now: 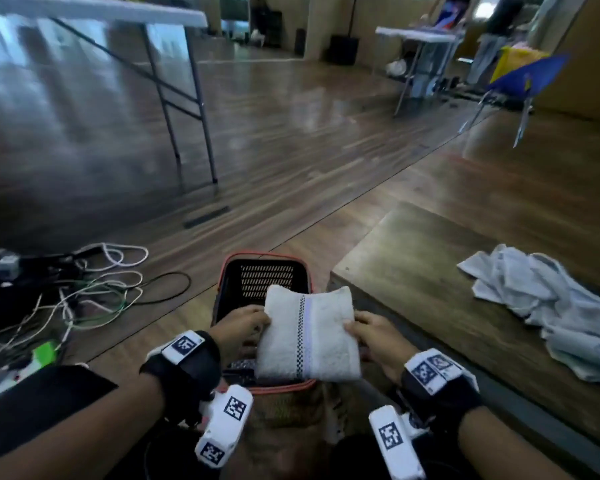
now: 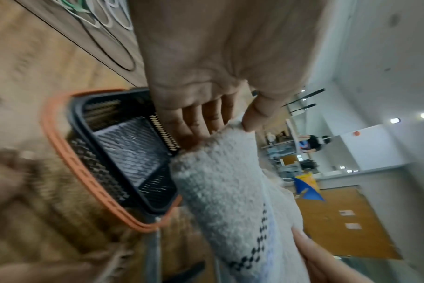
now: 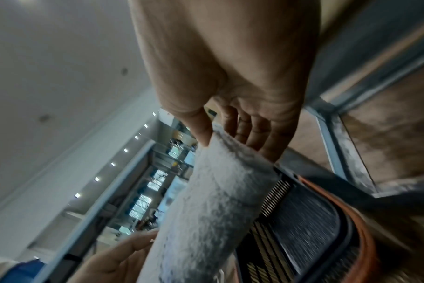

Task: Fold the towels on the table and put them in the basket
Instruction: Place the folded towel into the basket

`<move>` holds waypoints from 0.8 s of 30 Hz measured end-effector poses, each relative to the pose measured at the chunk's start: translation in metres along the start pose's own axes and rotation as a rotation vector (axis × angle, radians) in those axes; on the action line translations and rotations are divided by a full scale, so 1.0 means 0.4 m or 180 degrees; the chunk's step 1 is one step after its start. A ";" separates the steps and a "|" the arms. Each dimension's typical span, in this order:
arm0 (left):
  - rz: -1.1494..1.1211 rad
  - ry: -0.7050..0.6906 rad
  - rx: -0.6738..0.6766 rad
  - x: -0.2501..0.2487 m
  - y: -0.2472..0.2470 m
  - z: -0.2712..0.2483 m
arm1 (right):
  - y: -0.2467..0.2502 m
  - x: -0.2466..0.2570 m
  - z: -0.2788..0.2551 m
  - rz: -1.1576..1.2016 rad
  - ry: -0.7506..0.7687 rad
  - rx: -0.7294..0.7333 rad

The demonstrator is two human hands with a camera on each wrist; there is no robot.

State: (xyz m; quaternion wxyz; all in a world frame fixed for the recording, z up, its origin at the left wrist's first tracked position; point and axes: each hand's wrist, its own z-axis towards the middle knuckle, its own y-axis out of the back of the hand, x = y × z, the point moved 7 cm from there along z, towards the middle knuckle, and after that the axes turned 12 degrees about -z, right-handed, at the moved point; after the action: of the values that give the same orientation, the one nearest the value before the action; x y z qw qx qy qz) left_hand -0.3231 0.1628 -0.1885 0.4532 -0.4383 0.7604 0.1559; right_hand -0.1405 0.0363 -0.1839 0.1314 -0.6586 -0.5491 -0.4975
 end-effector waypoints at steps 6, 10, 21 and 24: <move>0.0449 0.0571 -0.0634 0.148 0.201 0.243 | -0.253 -0.119 0.317 -0.0404 -0.0507 0.0403; 0.0939 0.0736 -0.0875 0.171 0.263 0.471 | -0.346 -0.177 0.520 -0.0501 -0.0754 0.0283; 0.2025 0.0812 -0.1029 0.280 0.332 0.939 | -0.444 -0.298 0.930 -0.0728 -0.0949 -0.0325; 0.2256 0.0737 -0.1137 0.300 0.319 0.993 | -0.462 -0.321 0.972 -0.0698 -0.0914 -0.0456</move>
State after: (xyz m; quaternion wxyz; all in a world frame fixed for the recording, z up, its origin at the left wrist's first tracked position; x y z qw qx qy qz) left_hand -0.2313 0.4240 -0.5228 0.1998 -0.2358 0.8711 0.3816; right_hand -0.0872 0.3069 -0.5383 -0.0505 -0.6666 -0.5938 -0.4477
